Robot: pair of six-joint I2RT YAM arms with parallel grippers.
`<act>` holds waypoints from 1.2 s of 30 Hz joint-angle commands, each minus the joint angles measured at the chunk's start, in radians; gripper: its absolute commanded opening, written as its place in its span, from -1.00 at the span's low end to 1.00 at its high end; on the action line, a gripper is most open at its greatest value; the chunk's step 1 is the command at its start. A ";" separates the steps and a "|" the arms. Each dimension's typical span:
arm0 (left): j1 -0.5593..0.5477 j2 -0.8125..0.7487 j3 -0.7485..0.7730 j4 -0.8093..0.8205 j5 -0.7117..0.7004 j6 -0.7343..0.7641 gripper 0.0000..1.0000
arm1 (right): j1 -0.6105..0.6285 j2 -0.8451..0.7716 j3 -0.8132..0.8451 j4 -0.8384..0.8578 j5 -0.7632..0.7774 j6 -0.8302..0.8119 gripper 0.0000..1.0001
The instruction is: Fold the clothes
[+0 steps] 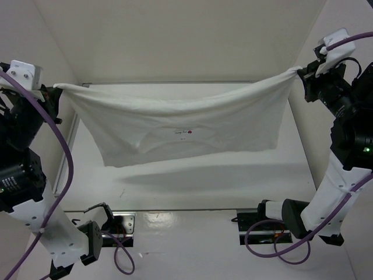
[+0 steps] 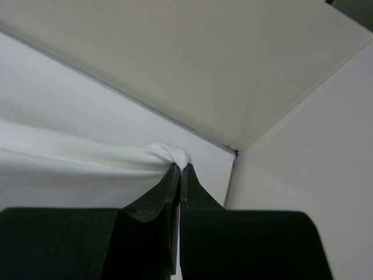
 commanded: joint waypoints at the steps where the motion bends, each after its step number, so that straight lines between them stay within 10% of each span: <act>1: 0.012 0.008 -0.046 0.018 0.076 0.010 -1.00 | 0.000 -0.017 -0.073 -0.075 -0.035 -0.067 -1.00; 19: 0.048 0.205 -0.148 0.178 0.141 -0.085 -1.00 | 0.012 0.150 -0.179 0.197 0.104 0.111 -1.00; 36: 0.048 0.029 -0.274 0.058 0.114 0.028 -1.00 | 0.069 0.051 -0.211 0.003 0.062 -0.029 -1.00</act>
